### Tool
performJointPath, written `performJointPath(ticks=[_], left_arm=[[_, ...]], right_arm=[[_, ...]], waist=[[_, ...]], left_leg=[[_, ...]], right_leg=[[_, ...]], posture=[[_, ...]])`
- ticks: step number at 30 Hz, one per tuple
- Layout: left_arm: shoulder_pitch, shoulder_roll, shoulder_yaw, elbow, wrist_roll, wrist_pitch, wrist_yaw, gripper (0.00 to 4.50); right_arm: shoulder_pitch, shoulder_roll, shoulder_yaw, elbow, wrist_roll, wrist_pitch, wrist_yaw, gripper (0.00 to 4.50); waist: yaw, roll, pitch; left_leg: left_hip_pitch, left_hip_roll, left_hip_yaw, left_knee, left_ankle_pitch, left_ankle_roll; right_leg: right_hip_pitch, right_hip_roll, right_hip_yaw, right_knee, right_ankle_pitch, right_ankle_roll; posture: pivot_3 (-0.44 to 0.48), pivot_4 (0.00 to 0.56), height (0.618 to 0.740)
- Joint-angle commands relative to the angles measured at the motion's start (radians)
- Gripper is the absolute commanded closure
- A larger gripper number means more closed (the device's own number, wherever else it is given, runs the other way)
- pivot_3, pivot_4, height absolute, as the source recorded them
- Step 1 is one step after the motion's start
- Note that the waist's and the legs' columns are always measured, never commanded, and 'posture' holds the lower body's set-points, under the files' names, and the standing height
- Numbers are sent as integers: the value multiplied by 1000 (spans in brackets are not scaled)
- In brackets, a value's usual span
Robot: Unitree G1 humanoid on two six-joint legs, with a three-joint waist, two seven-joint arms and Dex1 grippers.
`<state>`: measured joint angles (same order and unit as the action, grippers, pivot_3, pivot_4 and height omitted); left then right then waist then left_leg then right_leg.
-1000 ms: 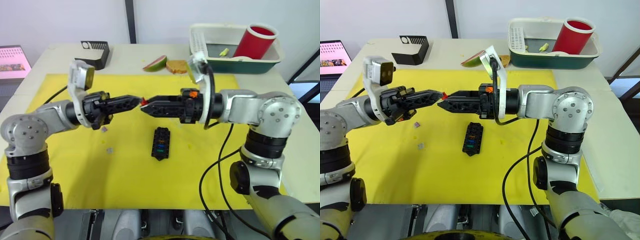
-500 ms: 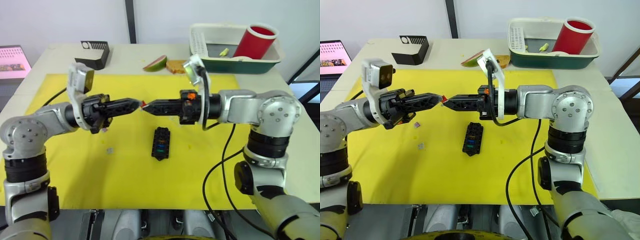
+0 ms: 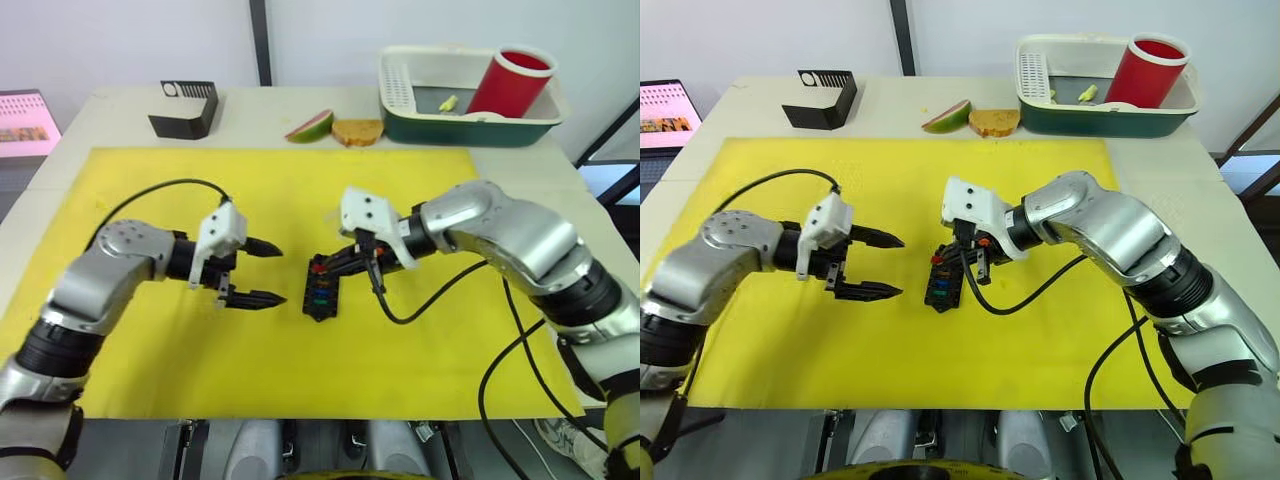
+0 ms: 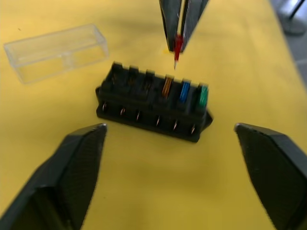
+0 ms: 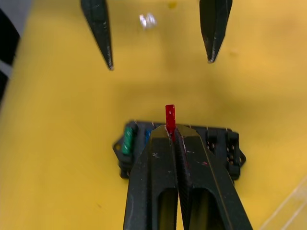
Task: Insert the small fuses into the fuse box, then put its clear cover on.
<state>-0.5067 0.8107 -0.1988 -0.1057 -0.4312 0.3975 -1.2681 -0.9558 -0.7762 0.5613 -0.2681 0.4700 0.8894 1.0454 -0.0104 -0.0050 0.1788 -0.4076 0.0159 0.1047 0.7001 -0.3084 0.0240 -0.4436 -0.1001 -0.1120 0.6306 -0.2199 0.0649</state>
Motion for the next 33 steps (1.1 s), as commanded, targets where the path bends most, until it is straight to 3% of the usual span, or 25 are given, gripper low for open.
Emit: performJointPath(ticks=[1, 9, 33], left_arm=[[-20, -22, -1, 21, 49, -101, -20, 46], [-25, -62, -10, 69, 96, -167, -52, 46], [-40, -132, -20, 86, 169, -192, -48, 46]], right_arm=[[-37, 18, 13, 5, -62, -7, 22, 4500], [-48, 69, 11, 33, -134, 40, 32, 4500], [-26, 88, 41, 31, -229, 54, 73, 4500]], waist=[[0, 0, 0], [0, 0, 0], [-1, 0, 0]], left_leg=[[0, 0, 0, 0, 0, 0], [0, 0, 0, 0, 0, 0], [0, 0, 0, 1, 0, 0]], right_leg=[[0, 0, 0, 0, 0, 0], [0, 0, 0, 1, 0, 0], [0, -1, 0, 1, 0, 0]], posture=[[0, 150, 740], [0, 150, 740], [0, 150, 740]])
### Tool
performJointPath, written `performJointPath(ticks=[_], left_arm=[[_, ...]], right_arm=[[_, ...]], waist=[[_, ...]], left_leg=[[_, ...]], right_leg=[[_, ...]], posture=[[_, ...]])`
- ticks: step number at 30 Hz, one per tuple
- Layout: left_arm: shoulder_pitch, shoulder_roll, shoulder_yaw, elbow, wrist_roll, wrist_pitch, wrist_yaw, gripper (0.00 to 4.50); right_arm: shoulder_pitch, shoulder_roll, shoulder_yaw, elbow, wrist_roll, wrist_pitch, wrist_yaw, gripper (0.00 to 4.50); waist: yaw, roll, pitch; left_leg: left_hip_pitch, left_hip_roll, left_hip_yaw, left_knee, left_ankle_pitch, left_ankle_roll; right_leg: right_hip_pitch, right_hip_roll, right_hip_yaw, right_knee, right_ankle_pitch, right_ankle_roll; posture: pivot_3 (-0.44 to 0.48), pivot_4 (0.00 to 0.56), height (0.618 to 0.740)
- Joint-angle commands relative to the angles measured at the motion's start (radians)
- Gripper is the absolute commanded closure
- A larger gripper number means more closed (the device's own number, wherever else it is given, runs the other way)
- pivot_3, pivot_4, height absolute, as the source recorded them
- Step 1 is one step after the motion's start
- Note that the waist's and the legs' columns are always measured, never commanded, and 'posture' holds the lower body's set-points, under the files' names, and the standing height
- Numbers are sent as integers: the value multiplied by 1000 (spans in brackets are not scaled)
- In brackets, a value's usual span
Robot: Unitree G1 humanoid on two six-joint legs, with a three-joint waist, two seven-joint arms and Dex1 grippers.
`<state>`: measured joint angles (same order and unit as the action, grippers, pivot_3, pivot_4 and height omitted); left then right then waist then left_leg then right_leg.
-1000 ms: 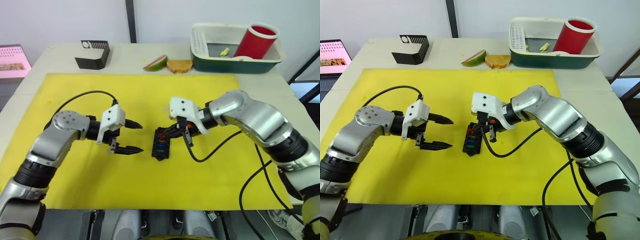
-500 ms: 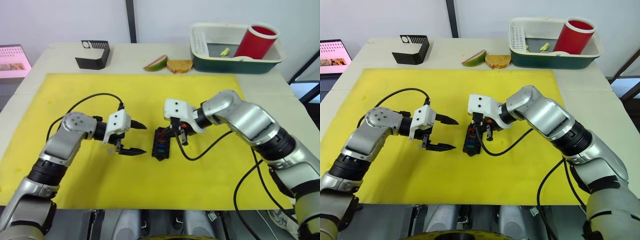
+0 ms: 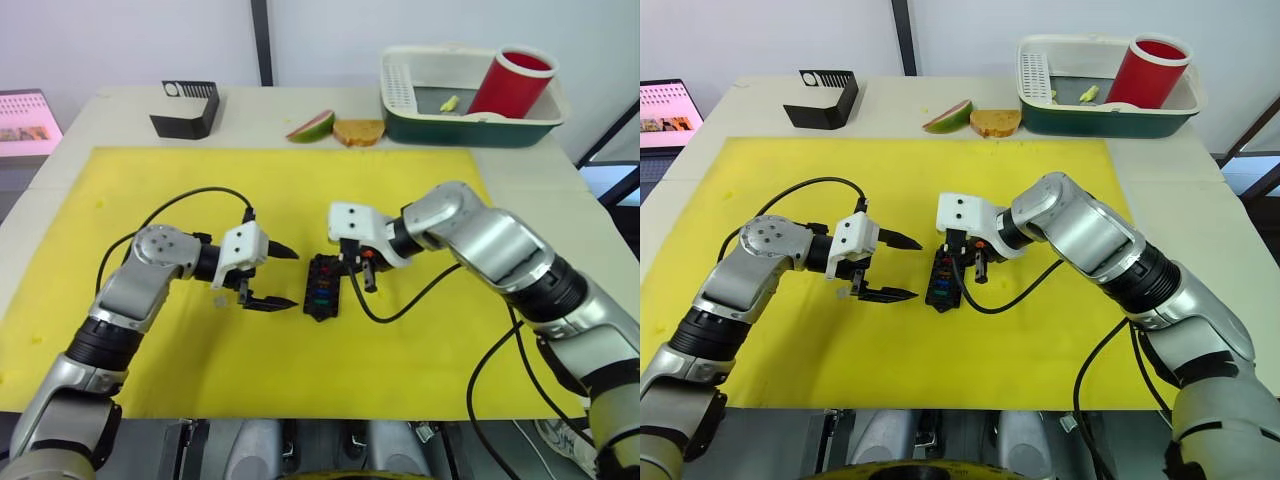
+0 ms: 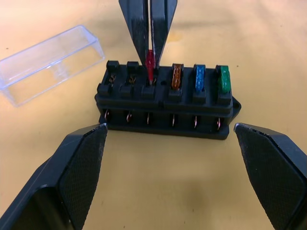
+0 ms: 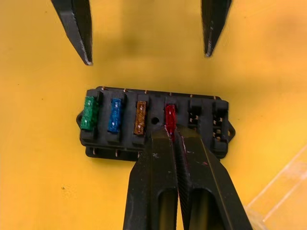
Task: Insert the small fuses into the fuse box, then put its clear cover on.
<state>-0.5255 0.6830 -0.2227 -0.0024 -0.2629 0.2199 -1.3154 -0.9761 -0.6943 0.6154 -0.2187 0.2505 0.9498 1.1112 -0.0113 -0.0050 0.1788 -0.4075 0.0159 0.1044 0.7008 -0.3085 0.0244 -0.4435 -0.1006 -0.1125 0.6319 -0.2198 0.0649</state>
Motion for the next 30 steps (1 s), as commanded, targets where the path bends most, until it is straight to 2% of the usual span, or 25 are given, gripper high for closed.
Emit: performJointPath(ticks=[1, 21, 30], left_arm=[[-22, -5, 4, -17, 2, -15, 0, 46], [-18, -19, 4, -20, 19, -21, 15, 46], [-15, -24, 5, -24, 26, -24, 25, 46]], right_arm=[[-6, 7, -12, -16, -13, -6, 8, 4500], [-5, 18, 46, 0, -79, 27, 23, 4500], [-56, 10, 53, -18, -76, 63, 60, 4500]], waist=[[0, 0, 0], [0, 0, 0], [1, 0, 0]], left_leg=[[0, 0, 0, 0, 0, 0], [1, 0, 0, 0, 0, 0], [1, 0, 0, 0, 0, 0]], right_leg=[[0, 0, 0, 0, 0, 0], [1, 0, 0, 0, 0, 0], [1, 0, 0, 0, 0, 0]], posture=[[0, 150, 740], [0, 150, 740], [0, 150, 740]])
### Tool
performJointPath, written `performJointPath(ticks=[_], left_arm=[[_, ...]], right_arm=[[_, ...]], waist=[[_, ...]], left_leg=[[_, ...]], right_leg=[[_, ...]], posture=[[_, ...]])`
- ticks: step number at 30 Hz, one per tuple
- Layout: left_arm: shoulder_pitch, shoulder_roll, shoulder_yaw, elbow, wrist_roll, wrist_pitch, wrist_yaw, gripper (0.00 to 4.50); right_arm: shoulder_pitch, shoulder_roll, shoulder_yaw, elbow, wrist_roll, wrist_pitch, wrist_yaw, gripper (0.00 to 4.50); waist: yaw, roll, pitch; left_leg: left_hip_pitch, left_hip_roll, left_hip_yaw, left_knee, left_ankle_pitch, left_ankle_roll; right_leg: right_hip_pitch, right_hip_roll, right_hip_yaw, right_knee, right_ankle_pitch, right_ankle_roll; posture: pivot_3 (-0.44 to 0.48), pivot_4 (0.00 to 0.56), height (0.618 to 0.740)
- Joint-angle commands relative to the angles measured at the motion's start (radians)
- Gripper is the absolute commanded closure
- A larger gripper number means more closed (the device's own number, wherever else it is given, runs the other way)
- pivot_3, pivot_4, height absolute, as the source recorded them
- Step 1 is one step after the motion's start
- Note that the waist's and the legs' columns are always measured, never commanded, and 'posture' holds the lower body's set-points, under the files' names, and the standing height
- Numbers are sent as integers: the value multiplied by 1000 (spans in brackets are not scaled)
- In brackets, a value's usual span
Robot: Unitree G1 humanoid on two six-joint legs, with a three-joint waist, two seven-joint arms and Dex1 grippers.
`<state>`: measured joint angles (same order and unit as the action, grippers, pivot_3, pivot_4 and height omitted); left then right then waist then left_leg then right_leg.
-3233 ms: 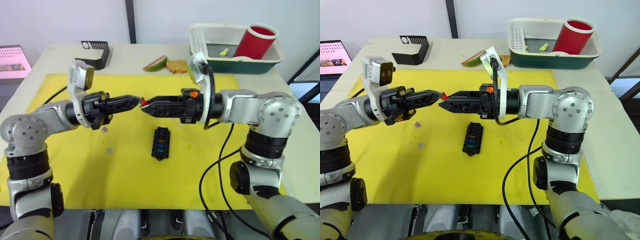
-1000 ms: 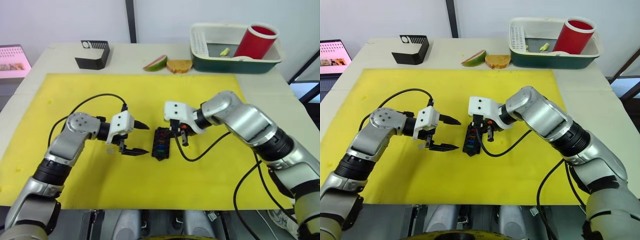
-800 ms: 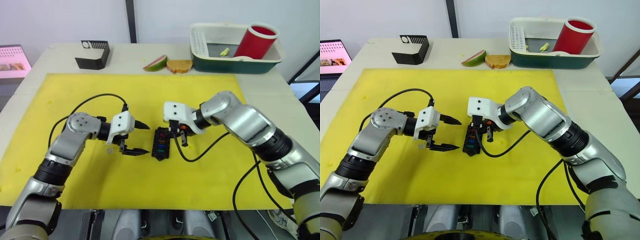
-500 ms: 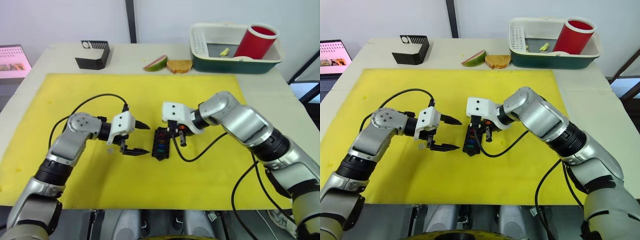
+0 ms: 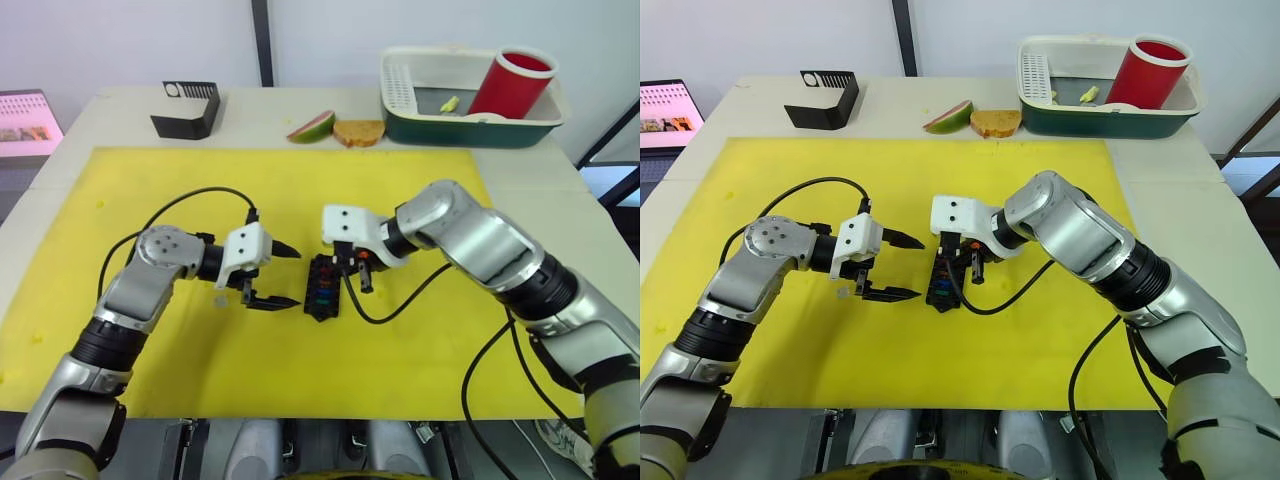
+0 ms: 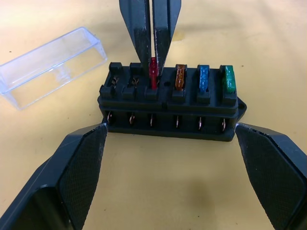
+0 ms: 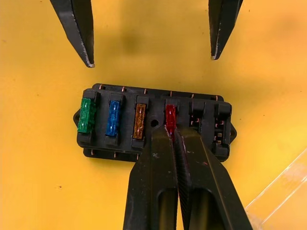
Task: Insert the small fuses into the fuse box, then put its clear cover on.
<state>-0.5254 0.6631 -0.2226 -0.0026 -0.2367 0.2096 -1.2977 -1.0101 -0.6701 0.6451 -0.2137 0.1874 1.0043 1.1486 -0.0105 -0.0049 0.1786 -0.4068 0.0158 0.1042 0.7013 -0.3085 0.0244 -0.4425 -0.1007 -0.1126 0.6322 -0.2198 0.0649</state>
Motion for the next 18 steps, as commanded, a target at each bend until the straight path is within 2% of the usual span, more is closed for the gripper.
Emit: performJointPath(ticks=[1, 18], left_arm=[[-15, -4, 5, -24, 1, -14, 7, 46], [-3, -12, 5, -37, 3, -14, 22, 46]], right_arm=[[-25, -15, 28, -27, -17, 6, 25, 4500], [-78, 17, 121, -65, -41, 143, 0, 4500]], waist=[[0, 0, 0], [0, 0, 0]], left_leg=[[0, 0, 0, 0, 0, 0], [0, 0, 0, 0, 0, 0]], right_leg=[[0, 0, 0, 0, 0, 0], [0, 0, 0, 0, 0, 0]], posture=[[0, 150, 740], [0, 150, 740]])
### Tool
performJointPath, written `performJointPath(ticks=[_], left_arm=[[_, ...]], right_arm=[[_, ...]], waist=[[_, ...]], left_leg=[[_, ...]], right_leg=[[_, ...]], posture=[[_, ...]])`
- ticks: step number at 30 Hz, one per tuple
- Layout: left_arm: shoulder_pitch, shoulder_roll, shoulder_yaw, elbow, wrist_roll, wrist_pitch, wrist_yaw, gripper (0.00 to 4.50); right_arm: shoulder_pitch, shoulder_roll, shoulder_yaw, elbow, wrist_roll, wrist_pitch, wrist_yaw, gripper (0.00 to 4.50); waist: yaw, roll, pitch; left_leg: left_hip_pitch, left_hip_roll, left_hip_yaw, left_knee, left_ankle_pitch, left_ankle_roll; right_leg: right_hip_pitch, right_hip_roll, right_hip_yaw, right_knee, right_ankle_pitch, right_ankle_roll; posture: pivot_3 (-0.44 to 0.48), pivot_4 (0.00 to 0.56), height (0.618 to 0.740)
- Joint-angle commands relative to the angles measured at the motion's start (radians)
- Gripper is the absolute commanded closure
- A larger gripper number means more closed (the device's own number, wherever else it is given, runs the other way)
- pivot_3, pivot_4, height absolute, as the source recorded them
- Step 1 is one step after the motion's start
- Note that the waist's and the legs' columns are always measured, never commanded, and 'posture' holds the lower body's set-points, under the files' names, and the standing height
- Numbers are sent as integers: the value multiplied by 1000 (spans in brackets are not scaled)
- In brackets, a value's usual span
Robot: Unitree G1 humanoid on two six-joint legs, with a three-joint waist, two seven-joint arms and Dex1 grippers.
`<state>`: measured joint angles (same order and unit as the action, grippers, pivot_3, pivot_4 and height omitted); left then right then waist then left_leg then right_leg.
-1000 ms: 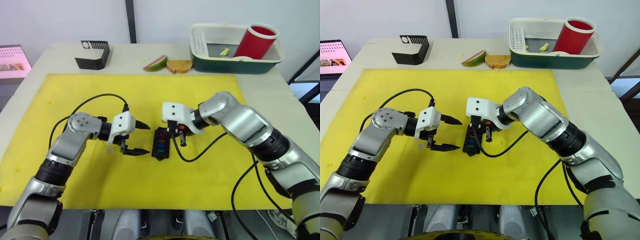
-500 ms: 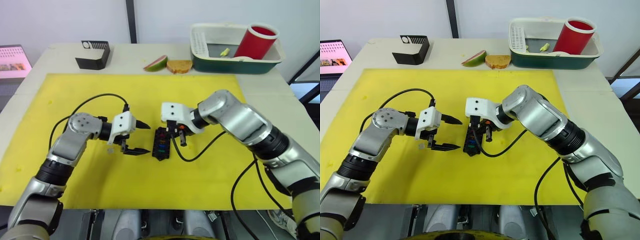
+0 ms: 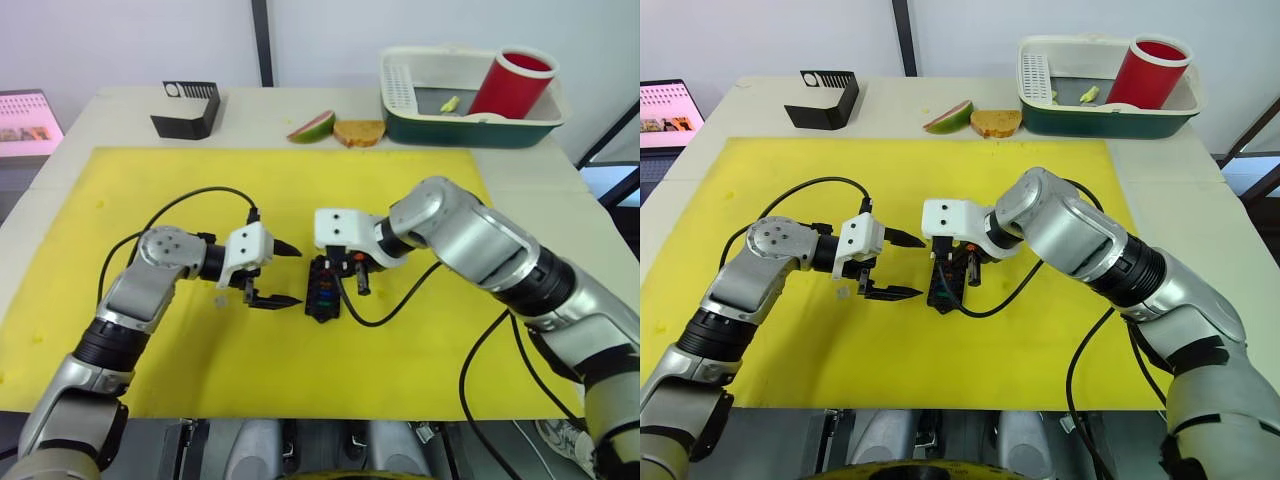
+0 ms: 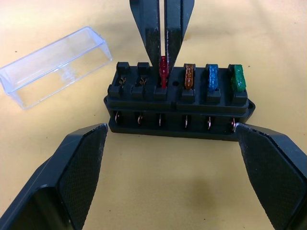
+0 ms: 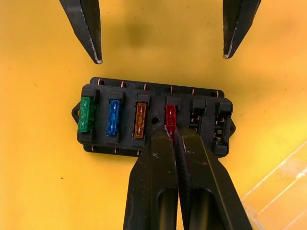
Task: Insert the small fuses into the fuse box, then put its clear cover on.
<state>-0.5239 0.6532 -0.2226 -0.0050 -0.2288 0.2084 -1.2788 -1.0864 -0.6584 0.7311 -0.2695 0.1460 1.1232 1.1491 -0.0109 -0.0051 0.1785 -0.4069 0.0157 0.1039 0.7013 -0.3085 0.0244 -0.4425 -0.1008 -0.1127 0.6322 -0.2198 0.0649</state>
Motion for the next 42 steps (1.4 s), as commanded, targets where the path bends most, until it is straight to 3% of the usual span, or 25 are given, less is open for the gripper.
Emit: performJointPath(ticks=[1, 21, 23, 42], left_arm=[[-4, -2, 5, -35, -5, -12, 4, 46], [-5, 8, 15, -31, -8, -8, 0, 46], [-6, 8, 15, -31, -8, -7, 0, 0], [-10, 9, 15, -17, -5, -15, -1, 0]], right_arm=[[-5, 5, 40, -8, -4, 23, -2, 4500], [-14, 15, 24, -4, 4, 34, -13, 4500], [-14, 14, 22, -4, 4, 31, -15, 3842], [-54, -6, -35, 10, 19, 9, -5, 3842]], waist=[[0, 0, 0], [-1, 0, 0], [-1, 0, 0], [-1, 0, 0]], left_leg=[[0, 0, 0, 0, 0, 0], [0, 0, 0, 0, 0, 0], [0, 0, 0, 0, 0, 0], [0, 0, 0, 0, 0, 0]], right_leg=[[0, 0, 0, 0, 0, 0], [0, 0, 0, 0, 0, 0], [0, 0, 0, 0, 0, 0], [0, 0, 0, 0, 0, 0]], posture=[[0, 150, 740], [0, 150, 740], [0, 150, 740], [0, 150, 740]])
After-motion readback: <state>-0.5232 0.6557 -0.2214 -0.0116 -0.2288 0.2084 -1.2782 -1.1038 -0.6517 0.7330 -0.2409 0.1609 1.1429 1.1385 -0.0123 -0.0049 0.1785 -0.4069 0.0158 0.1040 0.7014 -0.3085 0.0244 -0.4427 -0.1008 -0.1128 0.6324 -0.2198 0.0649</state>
